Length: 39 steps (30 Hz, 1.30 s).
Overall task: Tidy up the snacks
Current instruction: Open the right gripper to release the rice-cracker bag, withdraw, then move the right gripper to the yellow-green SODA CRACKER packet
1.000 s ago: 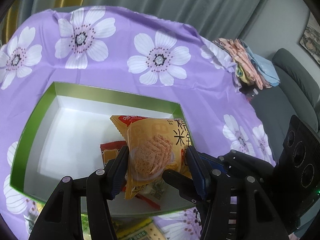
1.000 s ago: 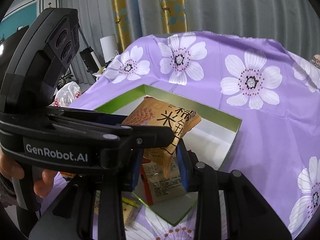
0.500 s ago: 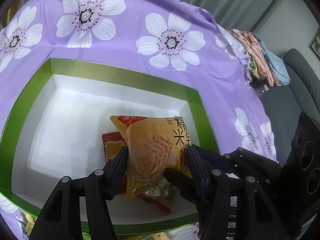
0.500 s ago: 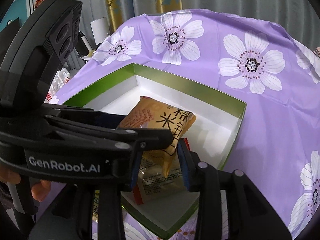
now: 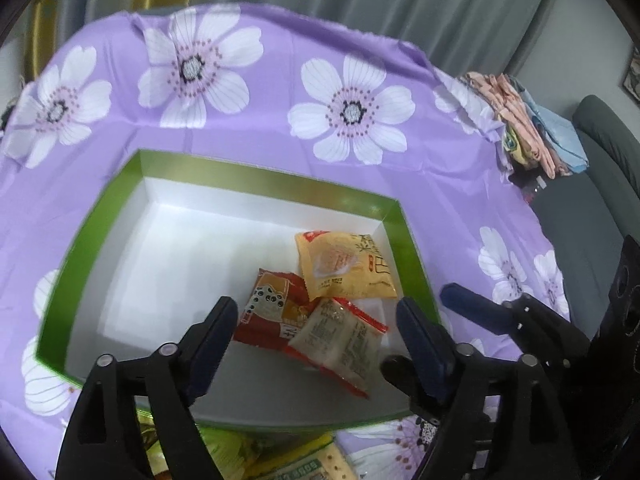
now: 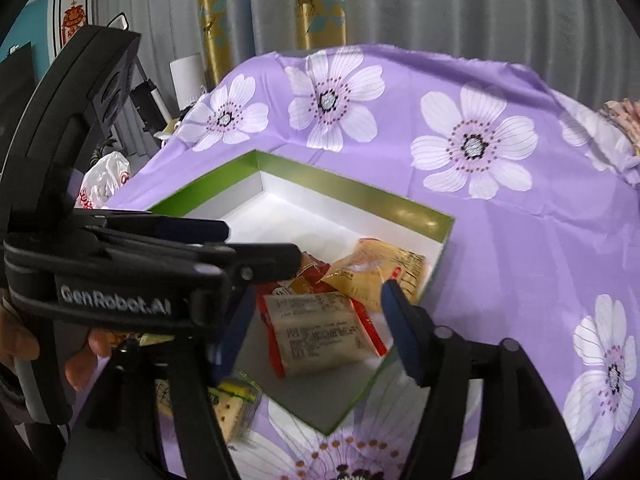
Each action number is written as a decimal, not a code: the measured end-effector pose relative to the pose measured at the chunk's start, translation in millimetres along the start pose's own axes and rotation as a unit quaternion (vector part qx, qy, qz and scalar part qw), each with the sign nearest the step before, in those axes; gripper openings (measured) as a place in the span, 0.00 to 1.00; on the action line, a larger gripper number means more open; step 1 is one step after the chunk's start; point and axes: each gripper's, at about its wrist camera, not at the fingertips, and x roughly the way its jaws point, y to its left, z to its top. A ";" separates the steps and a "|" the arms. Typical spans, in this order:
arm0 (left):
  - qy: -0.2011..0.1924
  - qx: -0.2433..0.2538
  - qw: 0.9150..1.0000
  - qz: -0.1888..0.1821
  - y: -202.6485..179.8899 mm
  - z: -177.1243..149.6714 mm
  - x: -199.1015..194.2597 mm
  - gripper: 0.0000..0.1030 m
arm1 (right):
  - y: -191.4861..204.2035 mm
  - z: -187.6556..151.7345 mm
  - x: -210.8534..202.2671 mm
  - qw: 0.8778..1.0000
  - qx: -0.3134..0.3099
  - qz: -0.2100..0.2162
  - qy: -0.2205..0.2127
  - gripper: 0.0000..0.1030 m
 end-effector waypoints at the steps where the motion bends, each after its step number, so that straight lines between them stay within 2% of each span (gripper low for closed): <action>1: -0.007 0.002 1.000 0.004 -1.2 -1.1 -6.1 0.87 | 0.3 -0.9 -4.5 1.000 0.004 0.002 -0.003 0.68; 3: -0.021 0.006 1.000 0.007 -3.8 -3.6 -18.6 0.91 | 1.4 -4.1 -16.5 1.000 0.011 0.003 -0.010 0.73; 7: -0.037 0.011 0.999 0.015 -7.9 -8.6 -39.8 0.91 | 4.6 -11.8 -37.0 0.999 0.024 0.012 -0.022 0.78; 11: -0.051 0.017 0.998 0.017 -11.8 -17.9 -62.3 0.97 | 10.1 -20.2 -53.6 0.999 0.035 0.020 -0.032 0.90; 17: -0.063 0.008 0.998 0.003 -9.9 -33.3 -93.2 0.97 | 22.0 -32.3 -76.8 0.998 0.038 0.031 -0.038 0.92; 21: -0.069 -0.016 0.997 -0.009 0.1 -42.6 -113.9 0.97 | 27.8 -40.4 -85.3 0.998 0.040 0.034 -0.034 0.93; 30: -0.084 -0.066 0.994 -0.006 35.4 -70.6 -152.7 0.97 | 32.1 -60.2 -89.4 0.998 0.052 0.038 -0.014 0.93; 34: -0.071 -0.092 0.993 -0.008 52.3 -91.7 -158.0 0.97 | 33.5 -68.1 -88.2 0.998 0.051 0.037 -0.003 0.93; 39: -0.036 -0.098 0.994 -0.012 60.0 -123.8 -153.0 0.97 | 34.5 -81.3 -82.7 0.998 0.050 0.034 0.018 0.93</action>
